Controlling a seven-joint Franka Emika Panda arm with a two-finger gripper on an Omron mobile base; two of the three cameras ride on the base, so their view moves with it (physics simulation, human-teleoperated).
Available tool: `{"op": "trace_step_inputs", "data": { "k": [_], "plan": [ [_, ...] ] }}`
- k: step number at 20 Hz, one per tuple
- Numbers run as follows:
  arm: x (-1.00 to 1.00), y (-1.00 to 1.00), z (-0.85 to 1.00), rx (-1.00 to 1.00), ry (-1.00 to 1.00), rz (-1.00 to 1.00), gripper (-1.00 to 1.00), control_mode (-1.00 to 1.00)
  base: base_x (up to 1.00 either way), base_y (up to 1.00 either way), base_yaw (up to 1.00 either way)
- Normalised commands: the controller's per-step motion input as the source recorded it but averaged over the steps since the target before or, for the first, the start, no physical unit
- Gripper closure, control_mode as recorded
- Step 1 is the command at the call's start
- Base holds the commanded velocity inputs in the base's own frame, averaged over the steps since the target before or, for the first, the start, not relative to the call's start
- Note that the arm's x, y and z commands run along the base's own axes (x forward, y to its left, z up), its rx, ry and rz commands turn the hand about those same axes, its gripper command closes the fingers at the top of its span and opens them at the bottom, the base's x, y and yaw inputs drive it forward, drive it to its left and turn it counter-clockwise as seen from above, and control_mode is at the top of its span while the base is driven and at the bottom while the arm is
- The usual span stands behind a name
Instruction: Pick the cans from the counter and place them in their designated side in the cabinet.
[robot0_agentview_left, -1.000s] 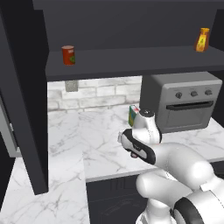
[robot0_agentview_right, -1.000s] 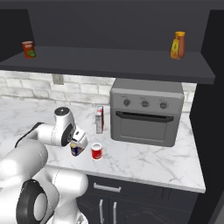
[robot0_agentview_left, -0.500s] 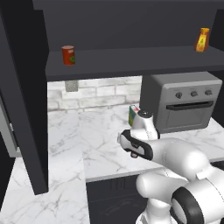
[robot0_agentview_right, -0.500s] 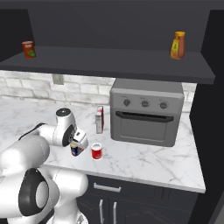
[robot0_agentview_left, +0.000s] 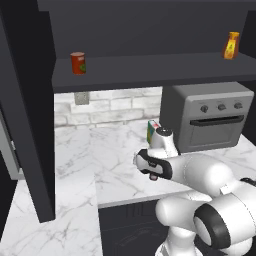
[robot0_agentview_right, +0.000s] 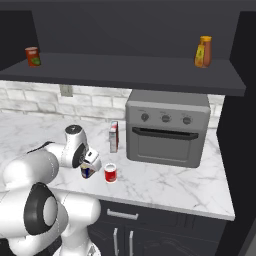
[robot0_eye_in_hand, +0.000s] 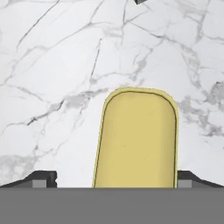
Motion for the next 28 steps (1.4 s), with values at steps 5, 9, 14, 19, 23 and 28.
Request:
{"op": "trace_step_inputs", "data": {
  "k": [5,9,14,19,23,28],
  "plan": [
    [0.0,0.0,-0.14,0.0,0.0,0.0,1.0,-1.0,0.0,0.0,0.0],
    [0.0,-0.02,-0.08,0.0,0.0,0.0,1.0,-1.0,0.0,0.0,0.0],
    [0.0,-0.04,-0.05,0.0,0.0,0.0,1.0,-1.0,0.0,0.0,0.0],
    [-0.03,-0.03,0.01,0.0,-0.03,0.0,1.0,-1.0,0.0,0.0,0.0],
    [-0.06,0.0,0.14,0.02,-0.07,0.02,1.0,-1.0,0.0,0.0,0.0],
    [-0.04,0.0,0.22,0.03,-0.07,0.06,1.0,-1.0,0.0,0.0,0.0]
  ]
}}
